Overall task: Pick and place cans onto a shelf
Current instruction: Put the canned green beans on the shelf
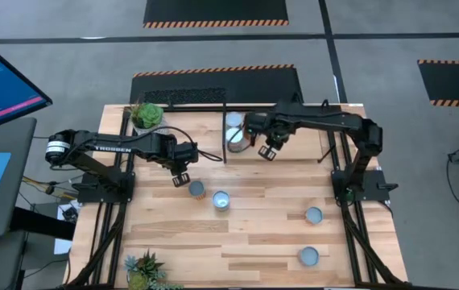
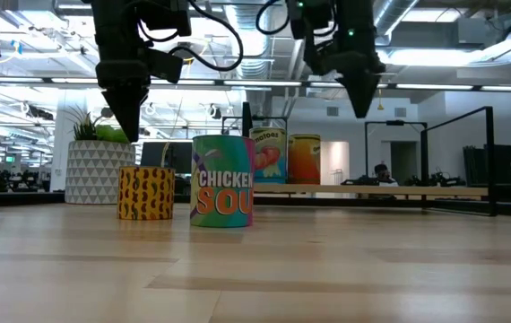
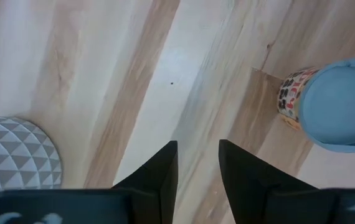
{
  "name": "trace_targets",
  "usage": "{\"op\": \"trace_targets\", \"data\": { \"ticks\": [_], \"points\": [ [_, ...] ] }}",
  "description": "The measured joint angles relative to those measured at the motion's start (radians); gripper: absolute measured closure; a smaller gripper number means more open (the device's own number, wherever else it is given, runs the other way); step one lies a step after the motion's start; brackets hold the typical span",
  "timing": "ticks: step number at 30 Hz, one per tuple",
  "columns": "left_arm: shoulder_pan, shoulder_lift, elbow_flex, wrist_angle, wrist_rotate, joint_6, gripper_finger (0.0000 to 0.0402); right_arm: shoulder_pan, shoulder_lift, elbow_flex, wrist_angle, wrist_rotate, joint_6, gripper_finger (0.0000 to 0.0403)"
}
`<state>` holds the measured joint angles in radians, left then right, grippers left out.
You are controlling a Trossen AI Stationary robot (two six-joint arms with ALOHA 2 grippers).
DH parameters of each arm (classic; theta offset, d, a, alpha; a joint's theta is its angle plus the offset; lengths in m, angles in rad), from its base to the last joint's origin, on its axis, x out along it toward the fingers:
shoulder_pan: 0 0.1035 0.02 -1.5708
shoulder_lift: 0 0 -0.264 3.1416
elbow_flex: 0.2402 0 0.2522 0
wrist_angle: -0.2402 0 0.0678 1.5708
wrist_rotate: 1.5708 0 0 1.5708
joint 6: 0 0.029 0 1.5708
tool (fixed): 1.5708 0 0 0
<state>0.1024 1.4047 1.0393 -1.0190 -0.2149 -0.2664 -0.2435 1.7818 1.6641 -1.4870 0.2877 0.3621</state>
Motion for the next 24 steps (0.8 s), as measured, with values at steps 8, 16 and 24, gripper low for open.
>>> {"op": "trace_targets", "data": {
  "ticks": [8, 16, 24],
  "points": [
    [0.000, 0.000, 0.000, 0.000, 0.025, -0.017, 0.0297, 0.125, -0.115, -0.084, -0.031, -0.043, 0.079, 0.0305],
    [0.000, 0.000, 0.000, 0.005, 0.025, -0.044, 0.0297, 0.294, -0.266, -0.085, -0.005, -0.018, 0.230, 0.0305],
    [0.000, 0.000, 0.000, 0.043, 0.024, -0.045, 0.0297, 0.474, -0.297, -0.084, 0.039, 0.034, 0.396, 0.0305]
  ]
}}
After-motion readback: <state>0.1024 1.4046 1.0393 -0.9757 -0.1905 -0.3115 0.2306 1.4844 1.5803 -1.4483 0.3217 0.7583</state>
